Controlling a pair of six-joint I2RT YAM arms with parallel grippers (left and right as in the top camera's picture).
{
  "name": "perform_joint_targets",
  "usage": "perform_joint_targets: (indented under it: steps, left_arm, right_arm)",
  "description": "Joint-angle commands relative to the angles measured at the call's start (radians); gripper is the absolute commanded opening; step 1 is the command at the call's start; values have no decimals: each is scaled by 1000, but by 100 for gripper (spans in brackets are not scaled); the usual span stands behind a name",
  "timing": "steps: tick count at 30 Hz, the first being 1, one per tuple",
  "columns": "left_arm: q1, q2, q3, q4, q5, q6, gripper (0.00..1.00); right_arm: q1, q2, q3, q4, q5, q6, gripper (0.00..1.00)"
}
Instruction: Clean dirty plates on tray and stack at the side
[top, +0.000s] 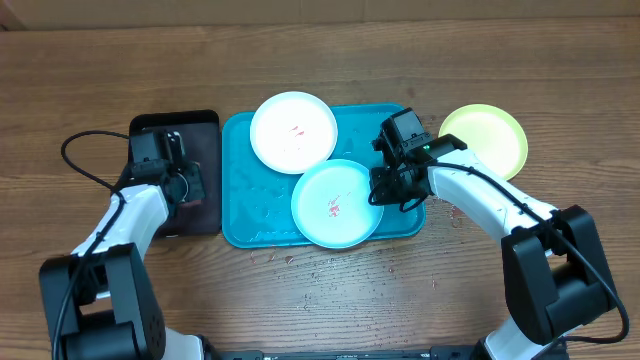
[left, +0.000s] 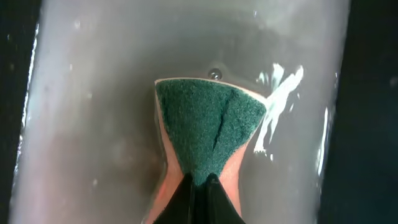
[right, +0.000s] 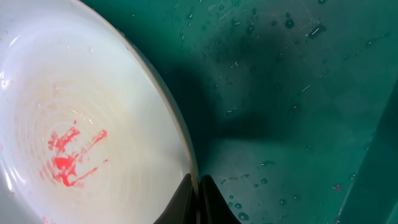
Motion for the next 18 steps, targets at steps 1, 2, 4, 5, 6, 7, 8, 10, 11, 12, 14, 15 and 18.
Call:
perform_joint_targets:
  steps: [1,2,4,5,6,7,8,10,11,12,14,15,18]
  left_arm:
    - [-1,-53,34,-34,-6,-7,7]
    - [-1,-55,34,-38,-6,-7,20]
    - [-1,-48,33,-42,-6,-7,53]
    - [-1,-43,33,-43,-6,-7,56]
    - [-1,-35,33,-42,-7,-7,57]
    - [-1,-27,33,-41,-6,-7,57]
    - [-1,-14,33,-40,-7,-7,57]
    - [-1,15,33,-37,-6,-8,57]
    - [-1,31,33,-34,-6,-8,56]
    - [-1,65,33,-24,-6,-8,54]
    - [-1,100,33,-11,-6,-8,44]
    - [-1,116,33,-6,-6,-8,32]
    - [-1,127,34,-3,-7,-18,4]
  right_arm:
    - [-2,-23,24,3,8,-8,4]
    - [-2,-23,24,3,8,-8,4]
    - [-2,-23,24,3,8,-8,4]
    - [-2,-23,24,3,8,-8,4]
    - [-2,-23,24,3,8,-8,4]
    - [-2,-23,24,3,8,-8,4]
    - [-2,-23,24,3,8,-8,4]
    - [-2,-23,24,3,8,-8,4]
    - [-2,-23,24,3,7,-8,4]
    - [-2,-23,24,3,7,-8,4]
    - [-2,-23,24,3,7,-8,4]
    - [-2,-23,24,3,7,-8,4]
    - [-2,-23,24,2,7,-8,4]
